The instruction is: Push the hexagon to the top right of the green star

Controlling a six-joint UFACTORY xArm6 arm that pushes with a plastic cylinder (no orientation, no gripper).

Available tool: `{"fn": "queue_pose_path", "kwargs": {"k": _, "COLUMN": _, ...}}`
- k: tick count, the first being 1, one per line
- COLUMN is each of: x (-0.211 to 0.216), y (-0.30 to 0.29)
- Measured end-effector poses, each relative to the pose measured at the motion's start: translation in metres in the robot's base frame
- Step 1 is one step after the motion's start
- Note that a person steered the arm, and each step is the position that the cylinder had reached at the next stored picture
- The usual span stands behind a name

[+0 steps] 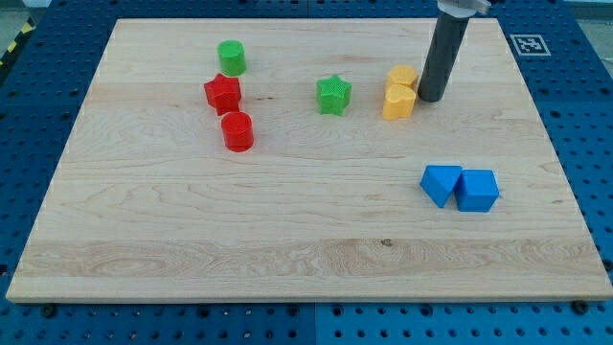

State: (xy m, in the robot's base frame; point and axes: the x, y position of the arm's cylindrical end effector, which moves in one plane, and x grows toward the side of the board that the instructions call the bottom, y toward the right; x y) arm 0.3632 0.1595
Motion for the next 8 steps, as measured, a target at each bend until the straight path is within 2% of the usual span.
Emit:
{"fn": "queue_pose_path", "kwargs": {"k": 2, "x": 0.003, "y": -0.019}}
{"fn": "queue_pose_path", "kwargs": {"k": 5, "x": -0.024, "y": -0.038}}
{"fn": "queue_pose_path", "kwargs": {"k": 8, "x": -0.026, "y": -0.053}}
